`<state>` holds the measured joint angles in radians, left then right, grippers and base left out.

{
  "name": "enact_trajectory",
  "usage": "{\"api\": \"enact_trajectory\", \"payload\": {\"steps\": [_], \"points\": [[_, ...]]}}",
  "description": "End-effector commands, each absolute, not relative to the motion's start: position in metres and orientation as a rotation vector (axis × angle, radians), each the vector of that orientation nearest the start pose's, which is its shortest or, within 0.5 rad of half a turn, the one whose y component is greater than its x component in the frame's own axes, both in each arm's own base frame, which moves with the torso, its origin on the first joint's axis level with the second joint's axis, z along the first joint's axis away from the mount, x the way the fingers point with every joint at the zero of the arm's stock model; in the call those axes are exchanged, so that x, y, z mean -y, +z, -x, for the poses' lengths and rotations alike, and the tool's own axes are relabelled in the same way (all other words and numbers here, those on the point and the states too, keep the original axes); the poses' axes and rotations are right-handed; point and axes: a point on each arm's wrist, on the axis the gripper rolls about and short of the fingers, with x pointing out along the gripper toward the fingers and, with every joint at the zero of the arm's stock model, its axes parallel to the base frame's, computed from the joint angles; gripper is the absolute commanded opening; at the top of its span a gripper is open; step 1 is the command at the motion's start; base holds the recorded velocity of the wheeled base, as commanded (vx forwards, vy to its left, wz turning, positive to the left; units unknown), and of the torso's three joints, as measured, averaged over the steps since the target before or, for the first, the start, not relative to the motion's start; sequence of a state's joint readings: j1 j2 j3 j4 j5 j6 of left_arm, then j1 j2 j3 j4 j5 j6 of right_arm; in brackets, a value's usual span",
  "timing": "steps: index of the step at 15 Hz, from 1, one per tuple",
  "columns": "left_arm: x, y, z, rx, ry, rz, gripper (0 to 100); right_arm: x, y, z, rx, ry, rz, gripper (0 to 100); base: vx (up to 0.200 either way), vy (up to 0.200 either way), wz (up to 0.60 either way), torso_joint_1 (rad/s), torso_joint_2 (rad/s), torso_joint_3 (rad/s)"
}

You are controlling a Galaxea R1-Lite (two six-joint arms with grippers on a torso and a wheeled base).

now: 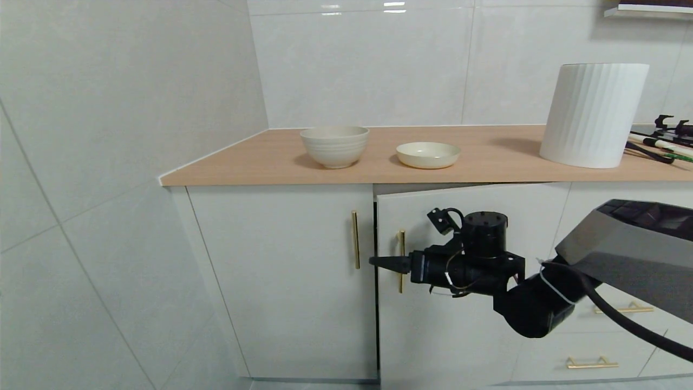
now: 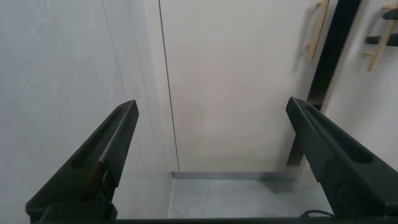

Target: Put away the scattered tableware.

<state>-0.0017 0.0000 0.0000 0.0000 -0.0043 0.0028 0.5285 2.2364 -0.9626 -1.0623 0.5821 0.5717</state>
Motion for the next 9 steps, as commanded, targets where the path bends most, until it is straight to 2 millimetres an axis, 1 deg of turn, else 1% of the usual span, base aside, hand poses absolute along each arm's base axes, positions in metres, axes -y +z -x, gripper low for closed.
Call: {"api": "enact_trajectory", "payload": {"steps": [1, 2, 3, 5, 7, 9], "points": [[0.0, 0.075, 0.023, 0.0, -0.006, -0.003, 100, -0.203, 0.079, -0.323, -0.538, 1.042, -0.521, 100, 0.0, 0.0, 0.0, 0.0, 0.0, 0.0], [0.0, 0.075, 0.023, 0.0, -0.006, -0.003, 100, -0.201, 0.08, -0.317, -0.548, 1.053, -0.526, 100, 0.0, 0.0, 0.0, 0.0, 0.0, 0.0], [0.0, 0.075, 0.023, 0.0, -0.006, -0.003, 100, -0.195, 0.075, -0.304, -0.567, 1.078, -0.531, 100, 0.0, 0.0, 0.0, 0.0, 0.0, 0.0], [0.0, 0.075, 0.023, 0.0, -0.006, -0.003, 100, -0.191, 0.073, -0.297, -0.542, 1.102, -0.544, 100, 0.0, 0.0, 0.0, 0.0, 0.0, 0.0], [0.0, 0.075, 0.023, 0.0, -0.006, -0.003, 100, -0.187, 0.077, -0.289, -0.544, 1.147, -0.582, 100, 0.0, 0.0, 0.0, 0.0, 0.0, 0.0], [0.0, 0.075, 0.023, 0.0, -0.006, -0.003, 100, -0.186, 0.079, -0.286, -0.549, 1.174, -0.6, 100, 0.0, 0.0, 0.0, 0.0, 0.0, 0.0]]}}
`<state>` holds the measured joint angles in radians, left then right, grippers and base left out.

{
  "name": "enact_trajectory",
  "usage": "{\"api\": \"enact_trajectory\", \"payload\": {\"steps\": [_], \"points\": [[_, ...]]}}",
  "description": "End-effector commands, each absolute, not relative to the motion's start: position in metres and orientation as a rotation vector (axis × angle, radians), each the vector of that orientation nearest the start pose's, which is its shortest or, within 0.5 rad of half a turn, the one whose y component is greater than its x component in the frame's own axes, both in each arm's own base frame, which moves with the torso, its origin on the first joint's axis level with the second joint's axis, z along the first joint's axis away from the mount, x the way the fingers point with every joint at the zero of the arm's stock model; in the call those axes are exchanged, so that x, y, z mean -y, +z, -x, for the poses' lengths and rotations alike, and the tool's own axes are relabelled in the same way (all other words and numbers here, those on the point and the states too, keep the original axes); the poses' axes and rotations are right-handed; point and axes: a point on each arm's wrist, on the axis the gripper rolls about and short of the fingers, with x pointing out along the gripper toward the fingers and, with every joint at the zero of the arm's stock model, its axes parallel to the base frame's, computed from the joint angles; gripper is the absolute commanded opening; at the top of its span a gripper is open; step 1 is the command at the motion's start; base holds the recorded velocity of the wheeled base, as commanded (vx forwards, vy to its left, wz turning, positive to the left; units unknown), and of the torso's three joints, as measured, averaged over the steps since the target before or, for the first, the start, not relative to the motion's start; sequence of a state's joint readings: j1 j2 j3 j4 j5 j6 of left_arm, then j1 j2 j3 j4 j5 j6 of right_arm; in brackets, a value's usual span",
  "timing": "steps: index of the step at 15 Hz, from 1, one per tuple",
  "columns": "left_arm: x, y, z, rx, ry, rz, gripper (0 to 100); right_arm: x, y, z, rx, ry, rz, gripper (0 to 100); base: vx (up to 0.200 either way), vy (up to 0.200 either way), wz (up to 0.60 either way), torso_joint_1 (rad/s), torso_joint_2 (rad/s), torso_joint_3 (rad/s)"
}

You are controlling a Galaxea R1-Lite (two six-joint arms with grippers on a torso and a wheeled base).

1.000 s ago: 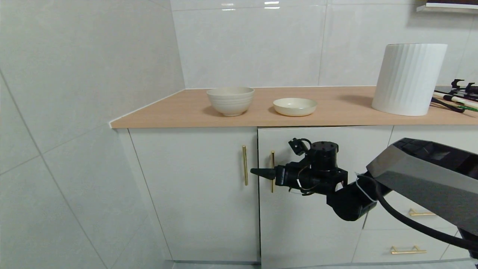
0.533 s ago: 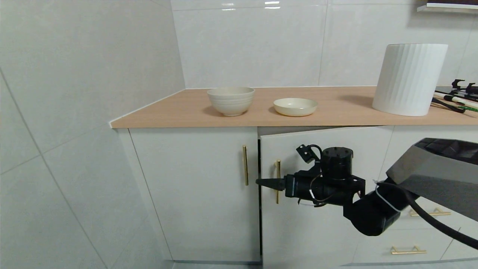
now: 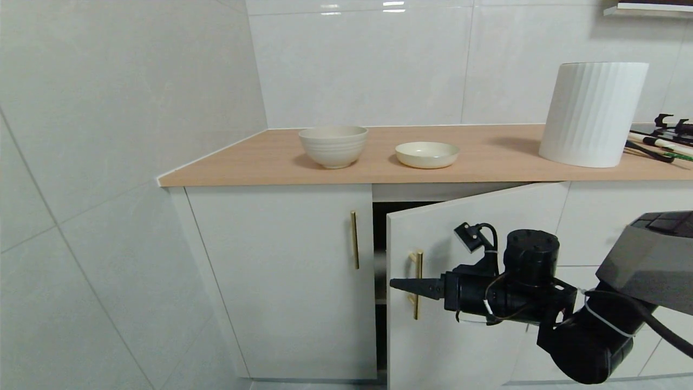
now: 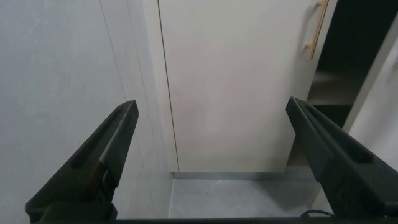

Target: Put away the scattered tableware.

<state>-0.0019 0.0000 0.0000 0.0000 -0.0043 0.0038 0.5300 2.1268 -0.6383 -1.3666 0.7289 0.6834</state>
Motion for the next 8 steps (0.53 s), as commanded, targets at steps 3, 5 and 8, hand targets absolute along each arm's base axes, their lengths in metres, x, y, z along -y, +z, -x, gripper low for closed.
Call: {"api": "enact_trajectory", "payload": {"steps": [3, 5, 8], "points": [[0.0001, 0.0755, 0.0228, 0.0, -0.006, -0.003, 100, -0.1812, 0.0778, -0.2771, -0.557, 1.2, -0.6, 100, 0.0, 0.0, 0.0, 0.0, 0.0, 0.0], [0.0001, 0.0755, 0.0228, 0.0, -0.006, -0.008, 100, -0.1806, 0.0761, -0.2761, -0.555, 1.2, -0.6, 100, 0.0, 0.0, 0.0, 0.0, 0.0, 0.0], [0.0001, 0.0755, 0.0228, 0.0, -0.006, -0.006, 100, -0.1815, 0.0758, -0.2765, -0.554, 1.202, -0.599, 100, 0.0, 0.0, 0.0, 0.0, 0.0, 0.0]]}}
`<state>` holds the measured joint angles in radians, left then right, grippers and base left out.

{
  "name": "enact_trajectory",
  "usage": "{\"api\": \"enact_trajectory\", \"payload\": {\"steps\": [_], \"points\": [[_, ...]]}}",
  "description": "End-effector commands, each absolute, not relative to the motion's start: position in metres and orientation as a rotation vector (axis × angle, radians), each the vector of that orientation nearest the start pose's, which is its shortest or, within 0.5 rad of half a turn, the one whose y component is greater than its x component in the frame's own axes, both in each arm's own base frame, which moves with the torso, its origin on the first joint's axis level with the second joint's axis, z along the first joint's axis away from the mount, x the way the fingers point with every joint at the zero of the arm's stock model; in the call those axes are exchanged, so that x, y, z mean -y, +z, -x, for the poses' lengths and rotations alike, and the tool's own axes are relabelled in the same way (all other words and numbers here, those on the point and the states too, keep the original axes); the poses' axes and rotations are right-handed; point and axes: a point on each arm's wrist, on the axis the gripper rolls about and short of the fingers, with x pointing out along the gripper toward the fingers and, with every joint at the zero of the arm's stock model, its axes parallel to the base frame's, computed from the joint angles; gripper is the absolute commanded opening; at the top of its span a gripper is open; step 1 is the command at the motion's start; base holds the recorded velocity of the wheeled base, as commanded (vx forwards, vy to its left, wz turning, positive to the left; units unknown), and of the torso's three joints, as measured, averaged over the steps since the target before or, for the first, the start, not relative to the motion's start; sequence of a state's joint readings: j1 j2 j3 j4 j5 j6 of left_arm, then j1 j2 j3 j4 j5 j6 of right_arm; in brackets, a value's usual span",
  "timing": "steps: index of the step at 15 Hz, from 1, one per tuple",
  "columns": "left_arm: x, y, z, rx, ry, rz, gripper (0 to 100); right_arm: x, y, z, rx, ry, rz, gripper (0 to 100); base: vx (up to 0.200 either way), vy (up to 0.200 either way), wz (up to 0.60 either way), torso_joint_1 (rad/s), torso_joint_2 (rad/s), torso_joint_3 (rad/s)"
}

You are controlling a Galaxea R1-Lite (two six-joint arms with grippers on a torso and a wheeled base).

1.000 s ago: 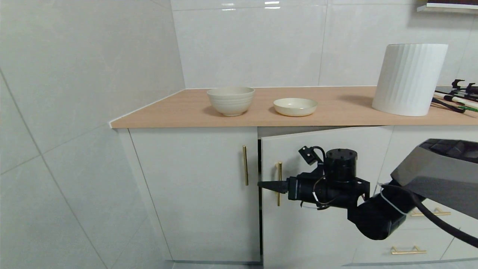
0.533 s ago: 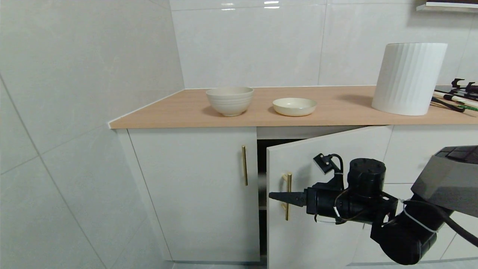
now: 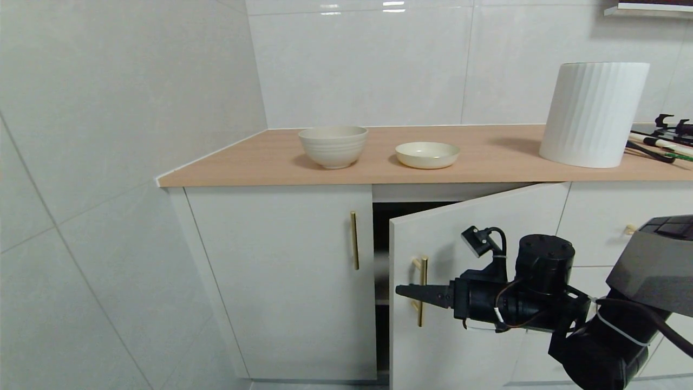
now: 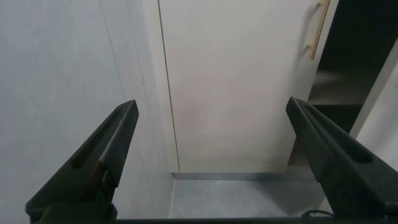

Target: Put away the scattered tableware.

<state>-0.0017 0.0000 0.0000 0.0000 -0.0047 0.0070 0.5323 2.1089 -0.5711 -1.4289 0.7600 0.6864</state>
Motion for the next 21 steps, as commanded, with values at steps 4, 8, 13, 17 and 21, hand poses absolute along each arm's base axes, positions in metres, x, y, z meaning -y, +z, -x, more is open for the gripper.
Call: {"api": "enact_trajectory", "payload": {"steps": [4, 8, 13, 17, 21], "points": [[0.002, 0.135, 0.034, 0.044, -0.191, 0.023, 100, -0.181, 0.075, -0.276, -0.556, 1.201, -0.598, 100, 0.0, 0.0, 0.0, 0.0, 0.0, 0.0], [0.009, 0.226, -0.011, -0.126, -0.483, 0.154, 100, -0.182, 0.077, -0.277, -0.547, 1.205, -0.596, 100, 0.0, 0.0, 0.0, 0.0, 0.0, 0.0], [0.041, 0.219, -0.135, -0.417, -0.708, 0.201, 100, -0.181, 0.076, -0.277, -0.551, 1.203, -0.596, 100, 0.0, 0.0, 0.0, 0.0, 0.0, 0.0], [0.071, 0.157, -0.21, -0.625, -0.806, 0.235, 100, -0.182, 0.076, -0.277, -0.551, 1.203, -0.596, 100, 0.0, 0.0, 0.0, 0.0, 0.0, 0.0], [0.105, 0.116, -0.252, -0.594, -0.882, 0.207, 100, -0.182, 0.074, -0.277, -0.558, 1.202, -0.596, 100, 0.0, 0.0, 0.0, 0.0, 0.0, 0.0]]}}
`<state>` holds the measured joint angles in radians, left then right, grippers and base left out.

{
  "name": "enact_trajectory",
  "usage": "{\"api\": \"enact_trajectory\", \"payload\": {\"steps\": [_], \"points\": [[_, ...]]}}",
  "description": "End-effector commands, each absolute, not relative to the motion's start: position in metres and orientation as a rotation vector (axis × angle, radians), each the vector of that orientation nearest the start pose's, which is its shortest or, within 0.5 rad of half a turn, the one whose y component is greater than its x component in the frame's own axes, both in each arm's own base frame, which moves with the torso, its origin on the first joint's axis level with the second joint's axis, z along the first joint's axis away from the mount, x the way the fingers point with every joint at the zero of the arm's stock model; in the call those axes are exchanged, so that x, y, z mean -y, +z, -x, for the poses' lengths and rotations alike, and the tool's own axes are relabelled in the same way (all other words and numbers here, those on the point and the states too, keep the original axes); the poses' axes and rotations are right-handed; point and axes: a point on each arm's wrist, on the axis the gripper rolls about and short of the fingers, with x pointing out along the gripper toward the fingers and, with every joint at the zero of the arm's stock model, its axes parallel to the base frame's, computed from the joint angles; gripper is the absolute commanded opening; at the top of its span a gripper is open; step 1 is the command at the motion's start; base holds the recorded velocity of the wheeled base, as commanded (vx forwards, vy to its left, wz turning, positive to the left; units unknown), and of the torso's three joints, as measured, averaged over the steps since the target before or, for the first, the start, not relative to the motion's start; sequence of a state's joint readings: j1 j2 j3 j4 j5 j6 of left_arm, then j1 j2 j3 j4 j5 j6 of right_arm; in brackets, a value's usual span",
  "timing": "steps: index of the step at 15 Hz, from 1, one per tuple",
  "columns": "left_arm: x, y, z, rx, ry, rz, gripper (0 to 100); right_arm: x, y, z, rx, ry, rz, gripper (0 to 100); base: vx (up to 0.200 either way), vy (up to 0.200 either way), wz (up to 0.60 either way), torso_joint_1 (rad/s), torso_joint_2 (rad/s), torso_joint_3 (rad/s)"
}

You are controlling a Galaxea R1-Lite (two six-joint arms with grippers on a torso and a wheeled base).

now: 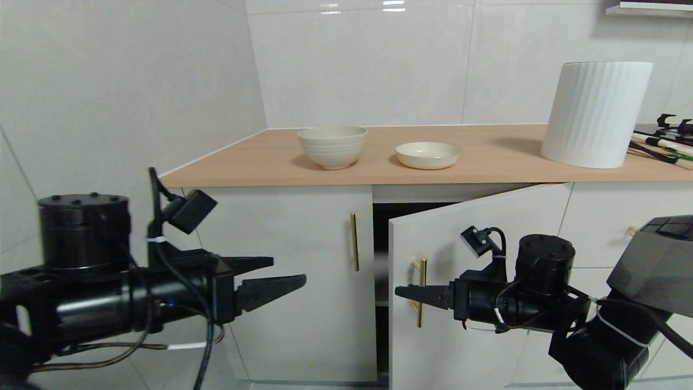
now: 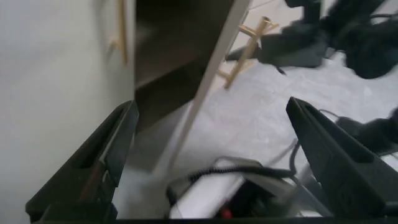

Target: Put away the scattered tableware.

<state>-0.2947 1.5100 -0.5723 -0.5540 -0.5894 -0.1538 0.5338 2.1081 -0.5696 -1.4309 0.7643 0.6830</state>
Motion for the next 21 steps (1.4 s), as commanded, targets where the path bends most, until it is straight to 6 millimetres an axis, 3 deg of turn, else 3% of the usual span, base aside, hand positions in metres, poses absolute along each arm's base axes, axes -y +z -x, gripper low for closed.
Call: {"api": "enact_trajectory", "payload": {"steps": [1, 5, 6, 8, 11, 13, 18, 21], "points": [[0.106, 0.115, -0.253, -0.588, -0.884, 0.208, 100, -0.182, 0.073, -0.277, -0.56, 1.2, -0.596, 100, 0.0, 0.0, 0.0, 0.0, 0.0, 0.0], [0.12, 0.103, -0.256, -0.653, -0.904, 0.25, 100, -0.182, 0.068, -0.278, -0.574, 1.196, -0.598, 100, 0.0, 0.0, 0.0, 0.0, 0.0, 0.0], [0.12, 0.102, -0.256, -0.652, -0.906, 0.251, 0, -0.182, 0.067, -0.278, -0.578, 1.193, -0.597, 100, 0.0, 0.0, 0.0, 0.0, 0.0, 0.0], [0.126, 0.103, -0.262, -0.618, -0.92, 0.246, 0, -0.182, 0.066, -0.278, -0.58, 1.192, -0.597, 100, 0.0, 0.0, 0.0, 0.0, 0.0, 0.0], [0.136, 0.089, -0.28, -0.556, -0.939, 0.24, 0, -0.183, 0.066, -0.278, -0.581, 1.194, -0.596, 100, 0.0, 0.0, 0.0, 0.0, 0.0, 0.0], [0.162, 0.07, -0.302, -0.52, -0.975, 0.285, 0, -0.183, 0.067, -0.277, -0.577, 1.195, -0.597, 100, 0.0, 0.0, 0.0, 0.0, 0.0, 0.0], [0.195, 0.028, -0.335, -0.458, -0.939, 0.308, 0, -0.182, 0.066, -0.277, -0.571, 1.197, -0.596, 100, 0.0, 0.0, 0.0, 0.0, 0.0, 0.0], [0.209, 0.026, -0.345, -0.43, -0.954, 0.304, 0, -0.182, 0.066, -0.277, -0.569, 1.198, -0.596, 100, 0.0, 0.0, 0.0, 0.0, 0.0, 0.0]]}}
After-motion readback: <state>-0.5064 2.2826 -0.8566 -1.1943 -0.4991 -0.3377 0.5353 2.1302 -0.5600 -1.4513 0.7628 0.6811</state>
